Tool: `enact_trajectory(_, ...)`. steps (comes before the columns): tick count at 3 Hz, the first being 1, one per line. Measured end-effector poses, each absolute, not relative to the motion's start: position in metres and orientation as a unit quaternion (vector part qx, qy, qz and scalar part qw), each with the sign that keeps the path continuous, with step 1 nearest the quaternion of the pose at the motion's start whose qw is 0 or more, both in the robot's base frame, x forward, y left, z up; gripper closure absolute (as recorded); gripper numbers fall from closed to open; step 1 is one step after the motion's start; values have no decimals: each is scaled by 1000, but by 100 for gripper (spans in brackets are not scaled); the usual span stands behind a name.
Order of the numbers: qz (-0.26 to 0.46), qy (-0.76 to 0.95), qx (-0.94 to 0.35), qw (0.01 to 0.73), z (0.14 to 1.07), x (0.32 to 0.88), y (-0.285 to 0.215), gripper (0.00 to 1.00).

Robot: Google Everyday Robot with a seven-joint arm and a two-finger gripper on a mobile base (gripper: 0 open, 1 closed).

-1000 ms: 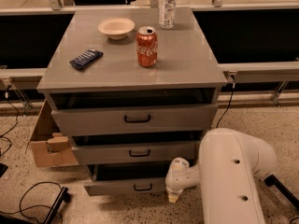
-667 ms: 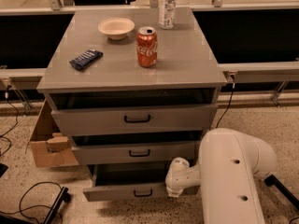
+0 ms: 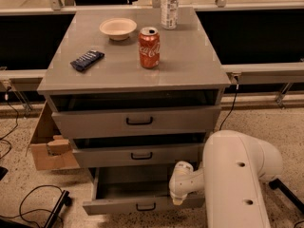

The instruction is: Open bottom drawer

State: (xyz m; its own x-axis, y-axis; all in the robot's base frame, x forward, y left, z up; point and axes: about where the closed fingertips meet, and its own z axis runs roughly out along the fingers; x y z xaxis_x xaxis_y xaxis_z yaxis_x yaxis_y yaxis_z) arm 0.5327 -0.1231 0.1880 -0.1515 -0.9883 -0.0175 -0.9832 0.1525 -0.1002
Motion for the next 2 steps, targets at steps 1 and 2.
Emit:
enact_trajectory(1, -32, 758, -650, 39, 188, 533, -123, 100)
enact_trajectory(2, -25, 762, -646, 33, 183, 511, -134, 100)
